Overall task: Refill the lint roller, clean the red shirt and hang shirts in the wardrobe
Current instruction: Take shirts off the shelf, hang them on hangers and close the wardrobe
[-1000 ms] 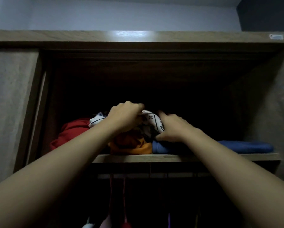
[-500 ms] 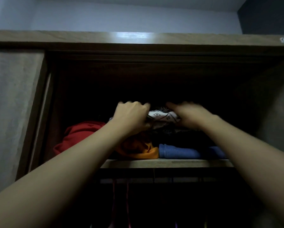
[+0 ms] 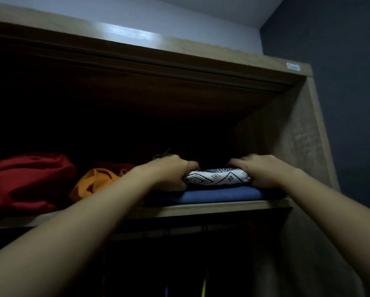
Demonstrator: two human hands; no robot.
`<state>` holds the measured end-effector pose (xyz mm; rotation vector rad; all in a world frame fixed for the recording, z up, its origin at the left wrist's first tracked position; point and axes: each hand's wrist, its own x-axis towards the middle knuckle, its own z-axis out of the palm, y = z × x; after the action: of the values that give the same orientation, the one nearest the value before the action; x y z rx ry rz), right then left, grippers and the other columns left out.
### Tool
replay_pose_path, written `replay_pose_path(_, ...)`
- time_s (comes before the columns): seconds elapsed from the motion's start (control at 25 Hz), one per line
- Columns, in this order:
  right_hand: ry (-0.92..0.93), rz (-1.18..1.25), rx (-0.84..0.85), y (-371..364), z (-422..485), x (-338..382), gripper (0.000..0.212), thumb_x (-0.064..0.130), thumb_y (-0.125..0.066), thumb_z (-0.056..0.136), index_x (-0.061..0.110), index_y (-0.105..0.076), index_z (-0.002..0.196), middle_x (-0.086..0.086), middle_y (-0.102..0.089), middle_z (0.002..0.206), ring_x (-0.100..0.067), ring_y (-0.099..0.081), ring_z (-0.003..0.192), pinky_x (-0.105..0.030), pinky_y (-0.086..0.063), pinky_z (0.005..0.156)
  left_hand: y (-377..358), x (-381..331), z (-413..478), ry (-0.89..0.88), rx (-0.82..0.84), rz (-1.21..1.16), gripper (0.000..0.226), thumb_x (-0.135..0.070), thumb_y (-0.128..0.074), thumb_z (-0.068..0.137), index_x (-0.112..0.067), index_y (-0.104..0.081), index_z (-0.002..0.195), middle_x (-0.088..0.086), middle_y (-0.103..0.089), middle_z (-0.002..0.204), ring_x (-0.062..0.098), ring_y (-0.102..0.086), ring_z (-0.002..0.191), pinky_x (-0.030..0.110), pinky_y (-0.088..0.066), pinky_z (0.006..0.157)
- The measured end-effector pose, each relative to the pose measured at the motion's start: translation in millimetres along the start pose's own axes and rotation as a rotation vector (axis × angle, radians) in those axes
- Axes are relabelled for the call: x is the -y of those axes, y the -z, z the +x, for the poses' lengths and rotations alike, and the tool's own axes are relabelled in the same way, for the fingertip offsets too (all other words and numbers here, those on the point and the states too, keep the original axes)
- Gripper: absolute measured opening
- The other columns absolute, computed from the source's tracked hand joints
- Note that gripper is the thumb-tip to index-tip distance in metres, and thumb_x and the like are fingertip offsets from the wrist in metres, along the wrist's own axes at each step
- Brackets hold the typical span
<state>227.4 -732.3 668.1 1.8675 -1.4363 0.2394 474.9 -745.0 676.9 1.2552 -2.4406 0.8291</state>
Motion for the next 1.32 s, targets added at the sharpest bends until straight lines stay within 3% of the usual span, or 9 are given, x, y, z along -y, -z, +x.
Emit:
replay_pose_path(0.2,-0.017,-0.318,-0.043,-11.7,-6.9,-22.1,0.045,0.021,-0.035,0.096,0.033,-0.029,0.139,-0.002,-0.056,0.125,-0.025,-0.057,0.113,-0.038,-0.048,0.084,2.1,8.4,-0.9,-0.019,0.025,-0.014,0.05,-0.015,-0.049,0.08,-0.042,-0.046,0.121,-0.004,-0.063,0.107,0.019,-0.061,0.092,0.035,-0.051,0.079)
replay_pose_path(0.36,-0.02,-0.206,0.217,-12.0,0.0,-24.3,0.057,0.016,-0.039,0.093,0.04,-0.025,0.142,-0.006,-0.054,0.133,-0.027,-0.054,0.117,-0.035,-0.044,0.092,24.9,11.0,-11.4,0.06,0.32,-0.426,0.071,-0.025,-0.055,0.054,-0.039,-0.054,0.124,-0.003,-0.065,0.114,0.016,-0.062,0.099,0.033,-0.052,0.084)
replay_pose_path(0.48,-0.09,0.267,0.381,14.6,-0.6,-16.0,0.077,0.008,-0.05,0.082,0.038,-0.018,0.145,-0.003,-0.039,0.147,-0.018,-0.05,0.119,-0.018,-0.043,0.092,43.8,33.4,-14.5,0.14,-0.076,-0.754,0.05,-0.025,-0.046,0.066,-0.026,-0.062,0.114,-0.004,-0.063,0.113,0.003,-0.059,0.091,0.016,-0.046,0.073)
replay_pose_path(0.6,0.106,0.693,0.255,25.4,-1.3,33.2,0.086,0.026,-0.065,0.083,0.031,-0.009,0.148,0.004,-0.022,0.154,-0.007,-0.031,0.131,-0.015,-0.027,0.103,44.7,50.7,-4.7,0.319,-0.401,-0.628,0.022,-0.019,-0.049,0.09,-0.026,-0.064,0.105,0.005,-0.065,0.117,0.012,-0.057,0.089,0.017,-0.041,0.067)
replay_pose_path(0.76,0.182,0.493,-0.101,-0.9,1.2,101.0,0.082,0.082,-0.03,0.073,0.045,-0.012,0.144,0.013,-0.025,0.154,-0.01,-0.023,0.141,-0.041,-0.016,0.115,13.4,36.7,17.6,0.53,-0.087,-0.313,0.067,-0.05,-0.055,0.085,-0.017,-0.037,0.14,0.008,-0.044,0.143,0.026,-0.045,0.126,0.025,-0.036,0.093)
replay_pose_path(1.0,0.162,0.436,-0.25,-14.1,2.3,106.0,0.103,0.091,-0.007,0.053,0.042,-0.022,0.142,0.017,-0.038,0.147,-0.012,-0.037,0.134,-0.038,-0.03,0.107,4.7,23.7,40.8,0.56,0.172,-0.127,0.067,-0.05,-0.048,0.089,-0.009,-0.034,0.141,0.014,-0.041,0.144,0.03,-0.045,0.126,0.031,-0.038,0.097)
replay_pose_path(1.12,0.151,0.433,-0.246,-14.1,2.6,109.3,0.105,0.091,-0.008,0.05,0.043,-0.022,0.142,0.017,-0.037,0.147,-0.011,-0.036,0.134,-0.038,-0.027,0.106,8.9,28.7,49.0,0.525,0.164,-0.06,0.087,-0.062,-0.051,0.082,-0.025,-0.008,0.149,0.011,-0.005,0.157,0.037,-0.012,0.142,0.044,-0.02,0.112)
replay_pose_path(1.2,0.128,0.424,-0.254,-16.6,1.3,109.1,0.105,0.092,-0.005,0.05,0.044,-0.018,0.143,0.017,-0.037,0.147,-0.012,-0.035,0.134,-0.039,-0.023,0.107,7.0,32.0,55.4,0.451,0.237,-0.05,0.072,-0.053,-0.046,0.089,-0.026,-0.014,0.148,0.01,-0.011,0.157,0.033,-0.016,0.142,0.04,-0.02,0.112)
replay_pose_path(1.32,0.083,0.426,-0.272,-19.9,-0.2,107.8,0.107,0.093,0.003,0.049,0.044,-0.013,0.143,0.014,-0.037,0.148,-0.013,-0.033,0.135,-0.049,-0.016,0.112,3.7,33.0,53.4,0.573,0.416,-0.229,0.054,-0.044,-0.041,0.095,-0.012,-0.038,0.138,0.007,-0.042,0.142,0.025,-0.041,0.129,0.031,-0.033,0.102)
